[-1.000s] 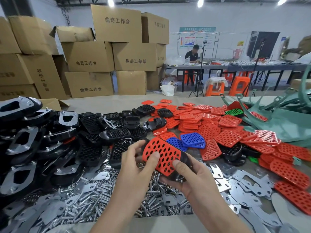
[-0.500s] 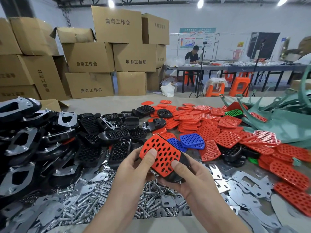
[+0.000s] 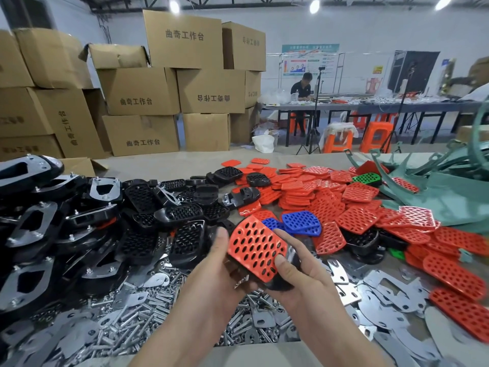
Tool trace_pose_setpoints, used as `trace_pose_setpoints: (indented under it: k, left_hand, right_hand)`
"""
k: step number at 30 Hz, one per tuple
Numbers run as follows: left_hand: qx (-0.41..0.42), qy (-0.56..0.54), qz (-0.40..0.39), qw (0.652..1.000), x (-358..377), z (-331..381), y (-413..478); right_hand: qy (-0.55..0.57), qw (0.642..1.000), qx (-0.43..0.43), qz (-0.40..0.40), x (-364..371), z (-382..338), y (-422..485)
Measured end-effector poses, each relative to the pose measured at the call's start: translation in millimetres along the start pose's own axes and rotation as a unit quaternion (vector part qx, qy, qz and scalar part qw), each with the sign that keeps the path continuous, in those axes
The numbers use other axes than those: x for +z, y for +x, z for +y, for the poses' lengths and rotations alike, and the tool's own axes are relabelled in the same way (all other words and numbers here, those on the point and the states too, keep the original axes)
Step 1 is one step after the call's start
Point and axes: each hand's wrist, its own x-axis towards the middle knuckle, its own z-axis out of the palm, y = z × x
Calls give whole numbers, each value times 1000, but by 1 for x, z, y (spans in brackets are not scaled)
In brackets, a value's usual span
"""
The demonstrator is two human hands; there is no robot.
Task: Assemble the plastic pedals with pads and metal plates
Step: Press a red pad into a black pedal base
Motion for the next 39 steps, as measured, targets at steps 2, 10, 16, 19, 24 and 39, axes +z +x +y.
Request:
trace_pose_setpoints:
  k: [2, 10, 16, 19, 24, 39]
  left_hand:
    - [1, 2, 16, 1000, -1, -1, 0]
    - [-62, -68, 13, 996, 2, 6, 1]
    - [-31, -57, 14, 998, 1, 1, 2]
    - [8, -31, -4, 999, 5, -3, 0]
    - [87, 57, -31, 994, 9, -13, -10]
    - [63, 58, 49, 995, 5, -3, 6]
  right_hand:
    - [-31, 999, -12, 5, 0, 1, 0]
    - [-80, 995, -28, -45, 1, -1, -2]
    - [-73, 997, -33, -23, 1, -2, -1]
    - [-37, 998, -45, 40, -1, -4, 2]
    - [-72, 993, -57, 69, 0, 1, -1]
    - [-10, 1000, -12, -23, 5, -1, -8]
